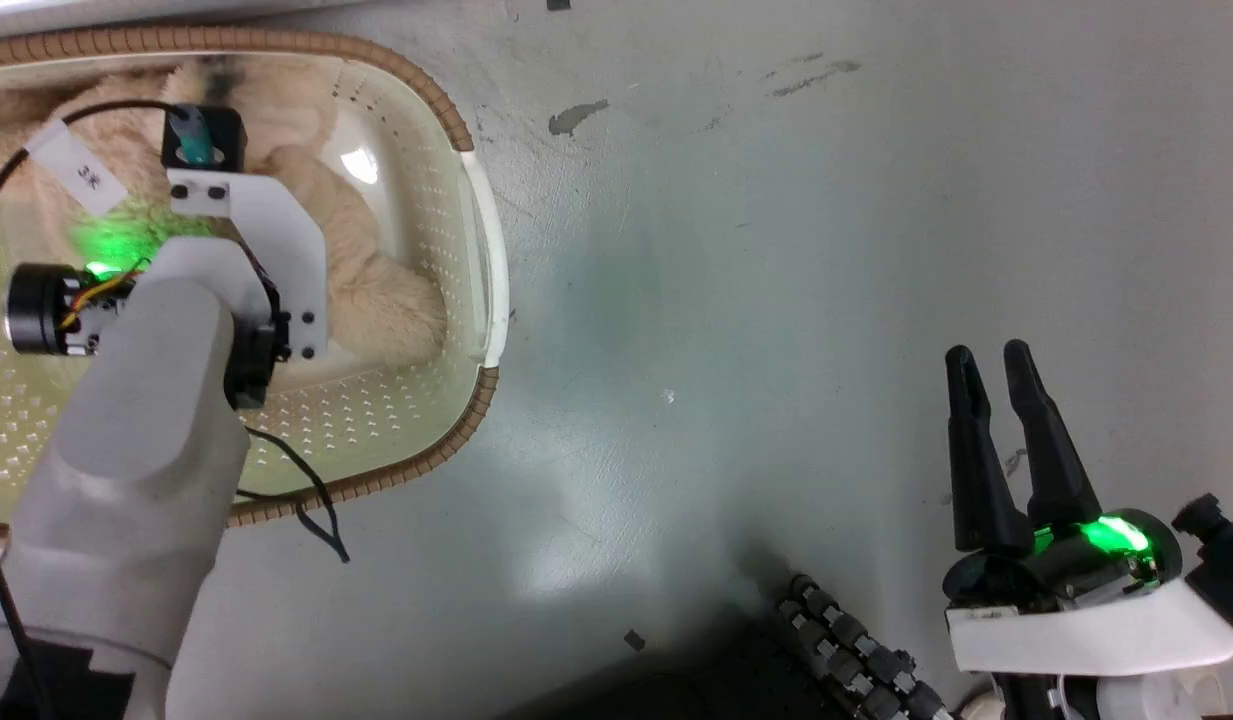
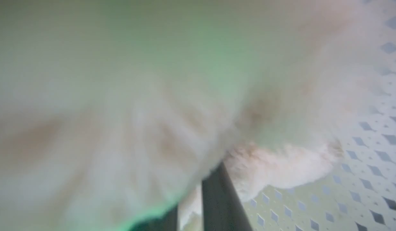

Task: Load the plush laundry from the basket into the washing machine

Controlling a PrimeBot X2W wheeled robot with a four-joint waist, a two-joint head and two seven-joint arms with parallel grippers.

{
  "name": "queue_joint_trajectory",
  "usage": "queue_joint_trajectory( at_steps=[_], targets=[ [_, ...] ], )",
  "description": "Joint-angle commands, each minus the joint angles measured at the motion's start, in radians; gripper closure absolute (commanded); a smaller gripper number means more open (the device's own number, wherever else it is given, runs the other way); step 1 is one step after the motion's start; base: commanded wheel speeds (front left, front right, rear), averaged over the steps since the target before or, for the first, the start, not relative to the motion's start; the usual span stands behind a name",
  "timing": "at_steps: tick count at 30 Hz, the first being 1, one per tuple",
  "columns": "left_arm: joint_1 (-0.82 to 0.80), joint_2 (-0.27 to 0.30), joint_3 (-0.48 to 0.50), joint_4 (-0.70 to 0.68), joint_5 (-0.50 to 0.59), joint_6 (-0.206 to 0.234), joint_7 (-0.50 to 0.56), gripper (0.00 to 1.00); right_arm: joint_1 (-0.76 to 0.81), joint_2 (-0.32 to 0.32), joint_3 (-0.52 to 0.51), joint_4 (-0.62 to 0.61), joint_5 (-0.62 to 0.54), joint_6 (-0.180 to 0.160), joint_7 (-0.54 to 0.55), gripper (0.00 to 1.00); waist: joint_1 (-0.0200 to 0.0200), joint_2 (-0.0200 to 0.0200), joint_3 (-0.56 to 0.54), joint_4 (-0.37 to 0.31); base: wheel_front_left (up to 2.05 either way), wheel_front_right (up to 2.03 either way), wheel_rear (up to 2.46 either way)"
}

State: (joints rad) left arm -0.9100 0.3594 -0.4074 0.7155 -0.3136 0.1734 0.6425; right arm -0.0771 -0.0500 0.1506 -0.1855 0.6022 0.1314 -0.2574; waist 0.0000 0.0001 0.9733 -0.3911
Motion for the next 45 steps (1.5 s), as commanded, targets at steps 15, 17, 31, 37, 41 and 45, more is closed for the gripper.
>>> queue_joint_trajectory(
  at_steps=[15,17,31,37,41,45],
  targets=[
    [0.13,-0.09,-0.014,-0.034,-0.083,-0.065,-0.169,1.0,-0.064,0.0,-0.052,0.076,-0.044,-0.001,-0.004,0.0,0.0,-0.0001,-0.15,0.111,0.0,0.0,0.0],
    [0.14,-0.104,-0.015,-0.028,-0.094,-0.078,-0.197,1.0,-0.068,0.0,-0.059,0.088,-0.055,-0.001,-0.004,0.0,0.0,-0.0001,-0.178,0.131,0.0,0.0,0.0],
    [0.223,-0.195,-0.016,0.007,-0.168,-0.185,-0.427,1.0,-0.055,0.0,-0.114,0.177,-0.127,-0.001,-0.004,0.0,0.0,-0.0001,-0.388,0.255,0.0,0.0,0.0],
    [0.277,-0.227,-0.015,0.002,-0.188,-0.2,-0.524,1.0,-0.021,0.0,-0.144,0.211,-0.151,-0.001,-0.004,0.0,0.0,-0.0001,-0.499,0.307,0.0,0.0,0.0],
    [0.318,-0.247,-0.019,-0.019,-0.196,-0.202,-0.59,1.0,0.009,0.0,-0.164,0.231,-0.164,-0.001,-0.004,0.0,0.0,-0.0001,-0.574,0.346,0.0,0.0,0.0],
    [0.36,-0.261,-0.026,-0.046,-0.198,-0.196,-0.645,1.0,0.042,0.0,-0.179,0.248,-0.175,-0.001,-0.004,0.0,0.0,-0.0001,-0.639,0.381,0.0,0.0,0.0]
  ],
)
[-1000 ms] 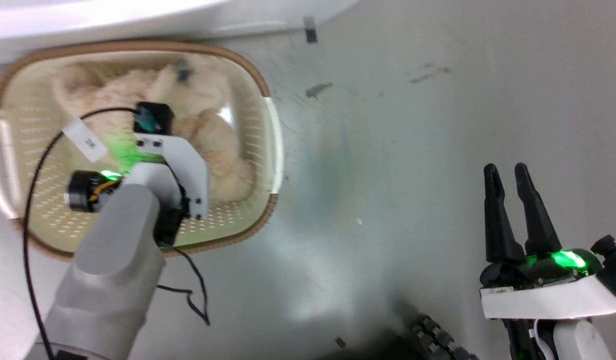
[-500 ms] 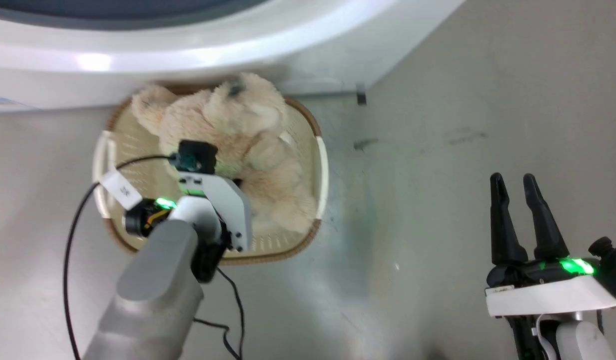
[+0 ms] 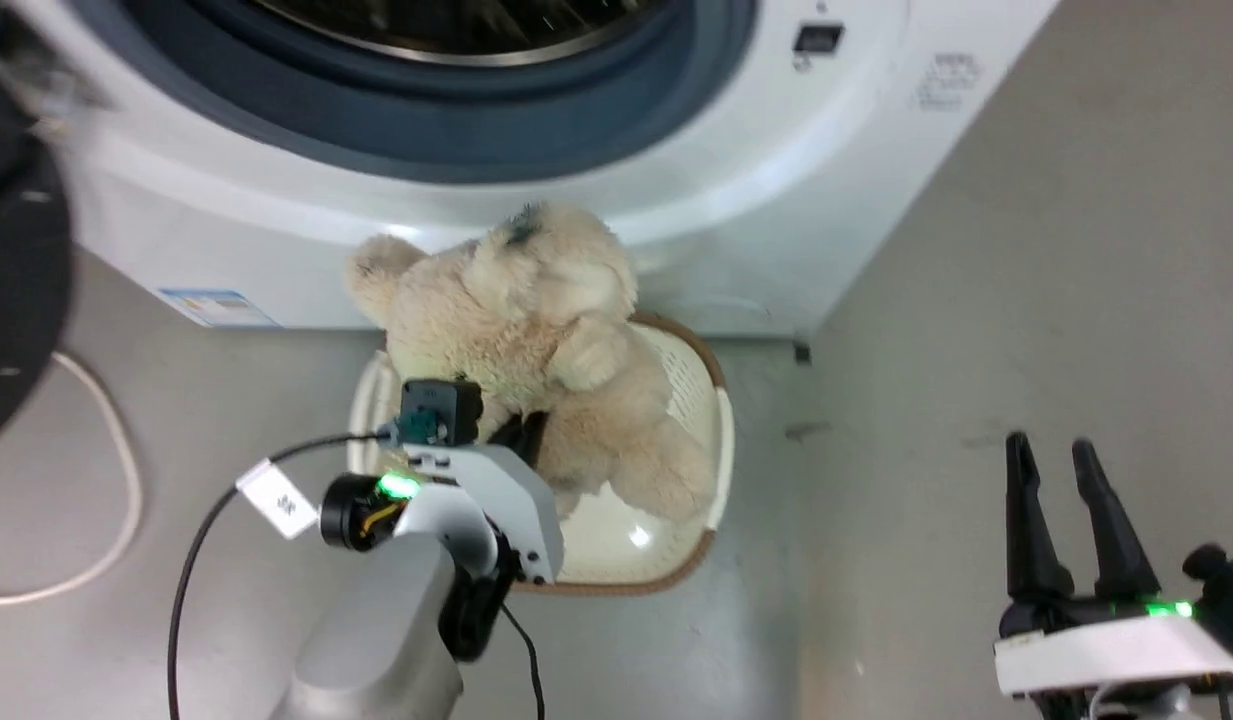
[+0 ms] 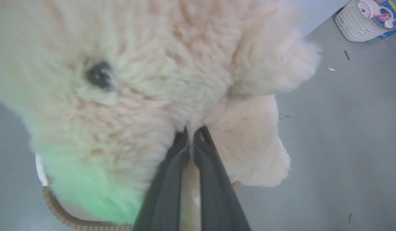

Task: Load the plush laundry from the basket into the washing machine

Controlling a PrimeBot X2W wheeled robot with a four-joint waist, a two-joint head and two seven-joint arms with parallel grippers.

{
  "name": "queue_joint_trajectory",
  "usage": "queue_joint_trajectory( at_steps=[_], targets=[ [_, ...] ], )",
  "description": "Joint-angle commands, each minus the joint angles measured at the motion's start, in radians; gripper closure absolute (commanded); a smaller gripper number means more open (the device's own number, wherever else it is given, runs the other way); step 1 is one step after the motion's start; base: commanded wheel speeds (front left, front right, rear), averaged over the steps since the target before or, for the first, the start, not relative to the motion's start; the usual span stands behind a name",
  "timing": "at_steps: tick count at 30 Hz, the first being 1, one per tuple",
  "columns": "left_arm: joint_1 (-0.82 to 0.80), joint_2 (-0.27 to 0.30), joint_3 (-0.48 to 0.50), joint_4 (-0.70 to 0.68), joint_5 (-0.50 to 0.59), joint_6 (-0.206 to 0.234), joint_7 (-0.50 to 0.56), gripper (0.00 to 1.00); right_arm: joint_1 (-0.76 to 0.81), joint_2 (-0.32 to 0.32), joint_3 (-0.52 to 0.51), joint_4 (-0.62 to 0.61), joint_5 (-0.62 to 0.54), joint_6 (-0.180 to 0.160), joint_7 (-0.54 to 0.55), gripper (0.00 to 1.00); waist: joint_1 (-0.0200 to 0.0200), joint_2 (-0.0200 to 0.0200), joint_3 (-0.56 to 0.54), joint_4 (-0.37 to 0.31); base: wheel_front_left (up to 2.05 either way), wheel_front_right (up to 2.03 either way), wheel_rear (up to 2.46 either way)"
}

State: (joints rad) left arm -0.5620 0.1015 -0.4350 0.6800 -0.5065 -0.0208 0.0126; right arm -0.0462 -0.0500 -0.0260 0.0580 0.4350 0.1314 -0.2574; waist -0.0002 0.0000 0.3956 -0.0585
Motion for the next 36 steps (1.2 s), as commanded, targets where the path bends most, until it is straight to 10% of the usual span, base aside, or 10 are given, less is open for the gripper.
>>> queue_joint_trajectory(
  at_steps=[1,14,36],
  targets=[
    [0.02,-0.004,0.001,-0.019,-0.004,0.001,-0.03,1.0,0.019,0.0,-0.005,0.008,-0.01,-0.001,-0.004,0.0,0.0002,0.0,-0.075,0.056,0.0,0.0,0.0],
    [0.055,0.0,0.027,-0.126,0.005,0.041,-0.199,1.0,0.085,0.0,-0.015,0.022,-0.023,-0.001,-0.004,0.0,0.0002,0.0,-0.176,0.092,0.0,0.0,0.0],
    [-0.216,0.063,0.132,-0.133,-0.014,0.054,-0.25,1.0,0.051,0.0,-0.011,-0.016,-0.025,-0.001,-0.004,0.0,0.0002,0.0,-0.042,-0.012,0.0,0.0,0.0]
  ],
)
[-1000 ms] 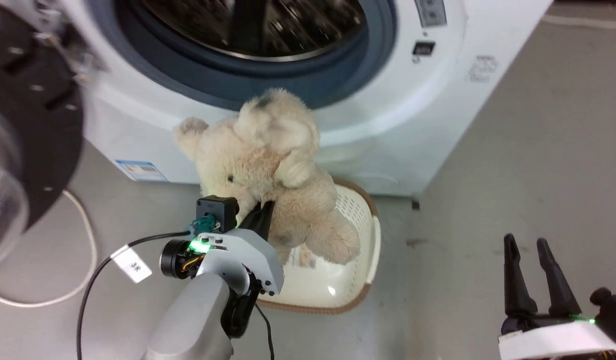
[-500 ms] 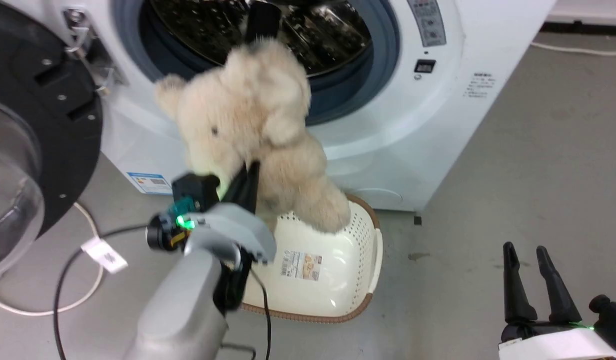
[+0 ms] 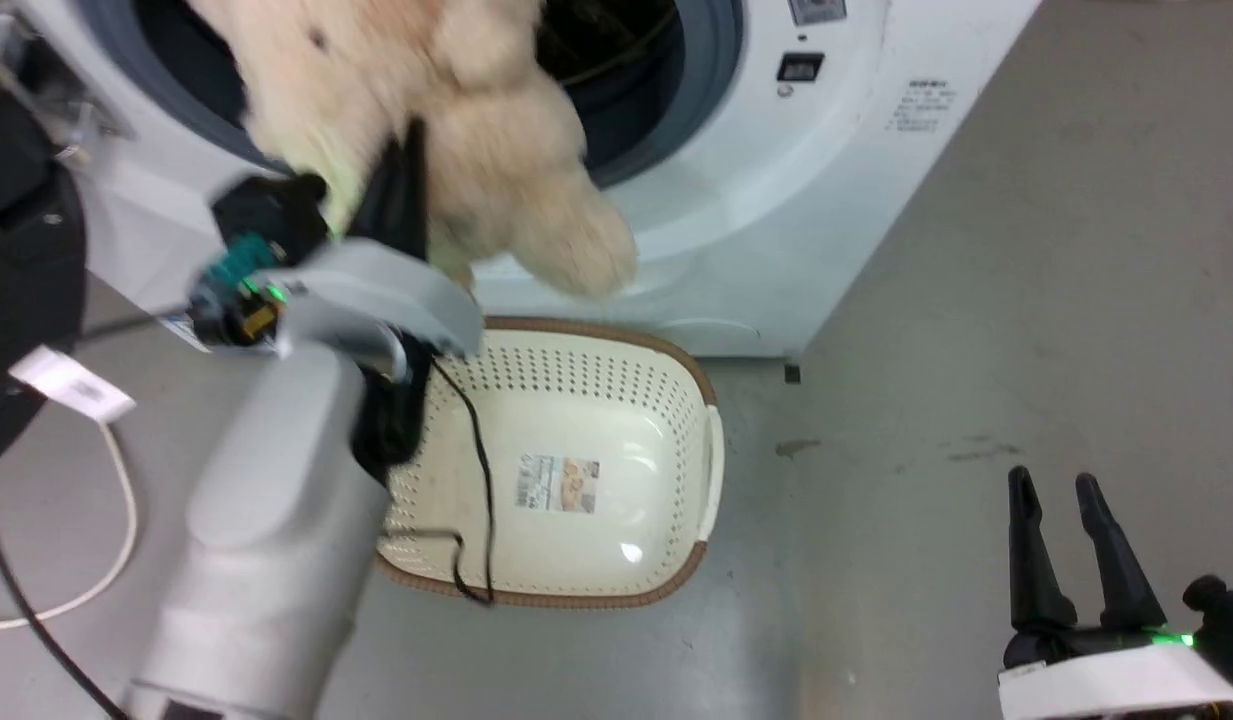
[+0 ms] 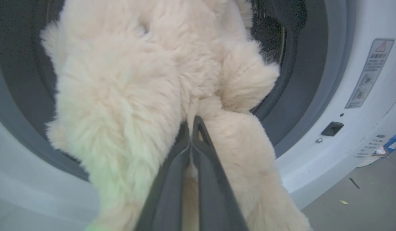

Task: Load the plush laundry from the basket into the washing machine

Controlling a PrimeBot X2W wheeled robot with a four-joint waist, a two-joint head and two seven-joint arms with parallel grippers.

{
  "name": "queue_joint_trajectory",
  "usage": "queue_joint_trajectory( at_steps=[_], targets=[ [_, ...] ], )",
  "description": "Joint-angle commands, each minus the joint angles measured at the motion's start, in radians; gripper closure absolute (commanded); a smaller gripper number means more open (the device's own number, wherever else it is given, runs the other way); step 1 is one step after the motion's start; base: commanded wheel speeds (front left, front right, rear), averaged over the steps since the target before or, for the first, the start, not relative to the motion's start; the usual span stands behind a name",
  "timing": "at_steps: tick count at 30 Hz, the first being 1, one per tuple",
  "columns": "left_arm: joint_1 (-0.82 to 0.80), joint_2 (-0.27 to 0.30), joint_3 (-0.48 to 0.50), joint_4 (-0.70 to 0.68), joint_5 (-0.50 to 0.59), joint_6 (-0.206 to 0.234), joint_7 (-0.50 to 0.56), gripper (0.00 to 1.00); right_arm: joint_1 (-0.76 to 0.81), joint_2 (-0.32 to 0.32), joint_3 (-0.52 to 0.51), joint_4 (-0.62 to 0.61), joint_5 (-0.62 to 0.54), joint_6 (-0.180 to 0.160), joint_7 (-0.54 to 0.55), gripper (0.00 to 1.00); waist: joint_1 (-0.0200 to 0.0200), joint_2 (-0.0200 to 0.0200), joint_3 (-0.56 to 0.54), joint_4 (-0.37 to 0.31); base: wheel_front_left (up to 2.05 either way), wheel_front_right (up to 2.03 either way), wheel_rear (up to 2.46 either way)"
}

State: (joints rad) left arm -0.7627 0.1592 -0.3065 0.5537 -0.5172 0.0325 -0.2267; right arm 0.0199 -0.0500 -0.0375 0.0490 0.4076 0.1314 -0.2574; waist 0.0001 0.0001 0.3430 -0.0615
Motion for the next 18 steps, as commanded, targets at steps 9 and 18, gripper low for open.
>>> queue_joint_trajectory(
  at_steps=[9,18],
  targets=[
    [-0.174,0.063,0.043,0.021,-0.003,0.0,-0.006,1.0,-0.045,0.0,0.012,-0.029,0.009,-0.001,-0.004,0.0,-0.0001,-0.0001,0.095,-0.054,0.0,0.0,0.0],
    [-0.342,0.119,0.055,0.09,0.015,-0.006,0.004,1.0,-0.084,0.0,0.026,-0.064,0.025,-0.001,-0.004,0.0,-0.0001,-0.0001,0.215,-0.125,0.0,0.0,0.0]
  ],
)
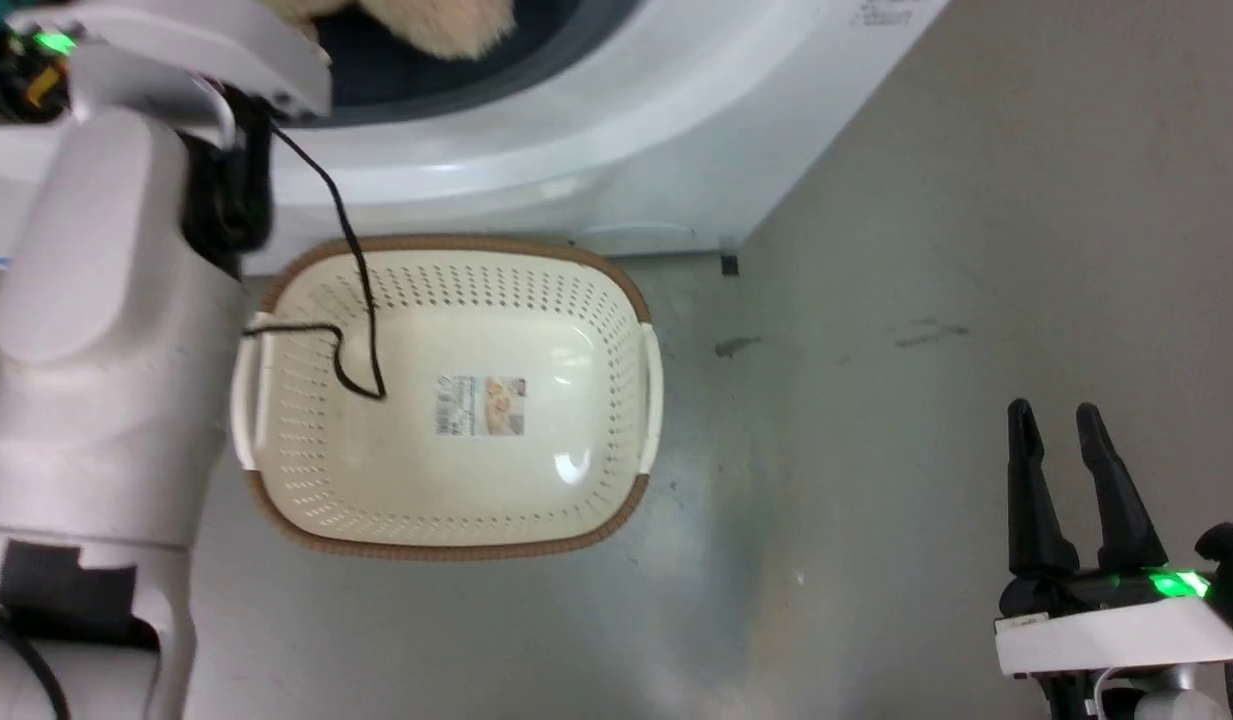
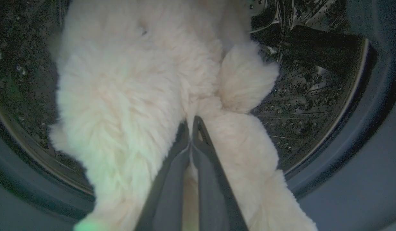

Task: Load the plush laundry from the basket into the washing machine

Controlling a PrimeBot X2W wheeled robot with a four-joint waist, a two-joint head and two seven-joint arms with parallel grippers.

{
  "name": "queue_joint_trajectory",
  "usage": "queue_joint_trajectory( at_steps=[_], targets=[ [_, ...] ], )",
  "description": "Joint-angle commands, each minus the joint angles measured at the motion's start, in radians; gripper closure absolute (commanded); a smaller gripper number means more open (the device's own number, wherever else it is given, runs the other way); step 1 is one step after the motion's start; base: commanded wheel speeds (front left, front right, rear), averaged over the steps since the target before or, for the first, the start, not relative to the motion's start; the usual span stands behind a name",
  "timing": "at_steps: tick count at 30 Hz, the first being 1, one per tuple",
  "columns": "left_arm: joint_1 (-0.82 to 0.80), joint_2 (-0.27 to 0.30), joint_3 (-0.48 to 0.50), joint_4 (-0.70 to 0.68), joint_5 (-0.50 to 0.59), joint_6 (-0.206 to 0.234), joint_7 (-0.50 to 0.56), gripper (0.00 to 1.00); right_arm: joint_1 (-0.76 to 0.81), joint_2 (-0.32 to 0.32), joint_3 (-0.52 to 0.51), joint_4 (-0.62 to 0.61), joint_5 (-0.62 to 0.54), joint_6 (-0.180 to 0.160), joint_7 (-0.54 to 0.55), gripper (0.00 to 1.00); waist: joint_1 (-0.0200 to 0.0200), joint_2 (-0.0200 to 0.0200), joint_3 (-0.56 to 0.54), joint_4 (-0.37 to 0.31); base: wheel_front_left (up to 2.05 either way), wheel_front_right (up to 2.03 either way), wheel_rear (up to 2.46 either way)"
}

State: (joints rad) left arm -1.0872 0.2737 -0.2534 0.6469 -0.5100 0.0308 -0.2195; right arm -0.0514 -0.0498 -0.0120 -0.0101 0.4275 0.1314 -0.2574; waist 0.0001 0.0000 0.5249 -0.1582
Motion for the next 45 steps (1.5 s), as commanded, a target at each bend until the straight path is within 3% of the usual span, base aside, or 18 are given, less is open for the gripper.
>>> queue_joint_trajectory(
  at_steps=[1,18,30,41,42,44,45],
  targets=[
    [-0.034,0.01,0.003,0.004,0.008,-0.005,-0.002,1.0,-0.015,0.0,0.001,-0.009,0.009,-0.001,-0.004,0.0,-0.0001,0.0,0.044,-0.035,0.0,0.0,0.0],
    [-0.348,0.144,0.007,0.096,0.057,-0.003,0.037,1.0,0.003,0.0,0.042,-0.07,0.052,-0.001,-0.004,0.0,-0.0001,0.0,0.203,-0.158,0.0,0.0,0.0],
    [-0.492,0.247,-0.049,0.101,0.138,-0.02,0.083,1.0,0.036,0.0,0.062,-0.136,0.081,-0.001,-0.004,0.0,-0.0001,0.0,0.296,-0.241,0.0,0.0,0.0],
    [-0.566,0.258,-0.081,0.134,0.152,-0.034,0.124,1.0,0.064,0.0,0.055,-0.167,0.094,-0.001,-0.004,0.0,-0.0001,0.0,0.343,-0.249,0.0,0.0,0.0],
    [-0.572,0.256,-0.079,0.14,0.148,-0.033,0.124,0.84,0.062,0.0,0.054,-0.167,0.096,-0.001,-0.004,0.0,-0.0001,0.0,0.346,-0.248,0.0,0.0,0.0],
    [-0.58,0.256,-0.08,0.151,0.145,-0.035,0.12,0.0,0.054,0.0,0.057,-0.164,0.098,-0.001,-0.004,0.0,-0.0001,0.0,0.351,-0.246,0.0,0.0,0.0],
    [-0.582,0.255,-0.077,0.158,0.14,-0.036,0.12,0.0,0.049,0.0,0.06,-0.162,0.099,-0.001,-0.004,0.0,-0.0001,0.0,0.353,-0.246,0.0,0.0,0.0]
  ],
)
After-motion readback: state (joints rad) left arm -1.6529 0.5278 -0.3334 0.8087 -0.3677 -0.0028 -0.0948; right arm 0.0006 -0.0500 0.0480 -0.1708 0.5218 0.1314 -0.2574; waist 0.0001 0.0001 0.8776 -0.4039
